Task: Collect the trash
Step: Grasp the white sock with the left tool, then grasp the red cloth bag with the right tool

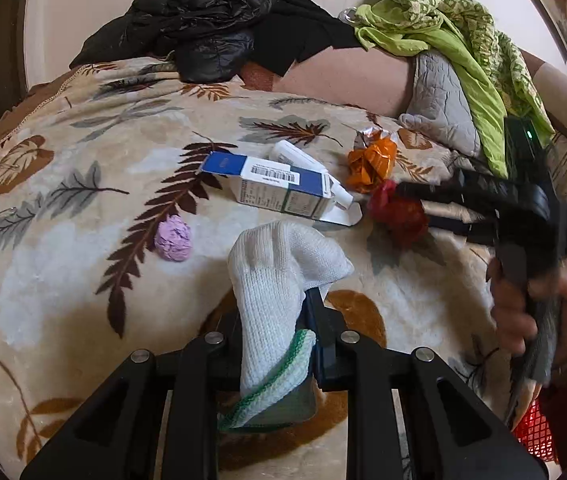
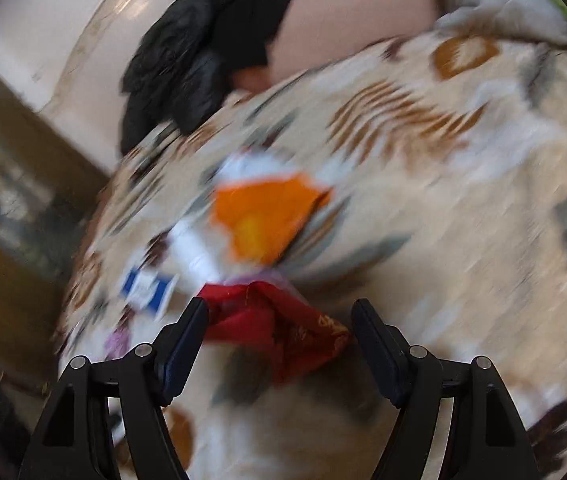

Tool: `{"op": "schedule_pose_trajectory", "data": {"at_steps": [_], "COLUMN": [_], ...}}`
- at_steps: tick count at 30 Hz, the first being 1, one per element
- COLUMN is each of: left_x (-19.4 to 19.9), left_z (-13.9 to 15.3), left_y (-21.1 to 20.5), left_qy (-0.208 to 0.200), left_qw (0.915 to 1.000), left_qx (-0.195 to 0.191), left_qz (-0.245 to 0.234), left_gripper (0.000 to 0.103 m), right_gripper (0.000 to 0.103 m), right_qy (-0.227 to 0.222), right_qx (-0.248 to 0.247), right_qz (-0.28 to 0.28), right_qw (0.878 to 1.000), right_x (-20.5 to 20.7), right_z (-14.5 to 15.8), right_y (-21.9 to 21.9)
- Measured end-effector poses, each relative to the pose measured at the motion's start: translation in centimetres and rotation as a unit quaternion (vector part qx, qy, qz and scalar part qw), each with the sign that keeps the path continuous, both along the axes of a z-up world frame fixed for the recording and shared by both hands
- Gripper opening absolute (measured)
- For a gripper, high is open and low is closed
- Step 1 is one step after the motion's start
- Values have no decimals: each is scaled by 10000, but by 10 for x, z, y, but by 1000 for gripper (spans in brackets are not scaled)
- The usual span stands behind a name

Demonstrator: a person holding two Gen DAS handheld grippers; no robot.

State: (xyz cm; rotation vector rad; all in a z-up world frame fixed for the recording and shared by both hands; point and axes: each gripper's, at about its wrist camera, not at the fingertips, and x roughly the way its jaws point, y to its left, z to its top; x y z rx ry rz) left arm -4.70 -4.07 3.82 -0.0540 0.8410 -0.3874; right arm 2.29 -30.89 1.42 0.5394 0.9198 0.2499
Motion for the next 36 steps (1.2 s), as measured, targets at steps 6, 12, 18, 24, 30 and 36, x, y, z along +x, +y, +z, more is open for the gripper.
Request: {"op": "schedule_pose_trajectory", "data": {"at_steps": [6, 12, 18, 24, 30, 36], "left_x": [3, 1, -2, -14, -35, -60], "left_z": [0, 2, 2, 7, 11, 20], "left_y": [5, 1, -3, -13, -26, -30], "left_qy": [71, 39, 17, -148, -361, -496], "left_qw": [9999, 9999, 10000, 9996, 9984, 9977], "left_qx": [-150, -108, -28, 105, 306, 379], "left_qz": [16, -52, -82, -193, -295, -265], "left_gripper": [21, 21, 21, 21, 21, 21], "right_gripper": [78, 77, 33, 32, 32, 32], "right_qy": [-177, -214, -126, -389, -430, -546], "right_qx": [-801, -1759, -1574, -1349, -1120, -1030], "right_qz": [827, 485, -24, -289, -529, -792], "right_qw": [9932, 9830, 9874, 9897, 9914, 9900], "right_x": [-21, -6, -13, -67, -133, -178], "right_z": [8, 4, 1, 26, 35, 42], "right_y": [49, 54, 42, 43, 48, 46]}}
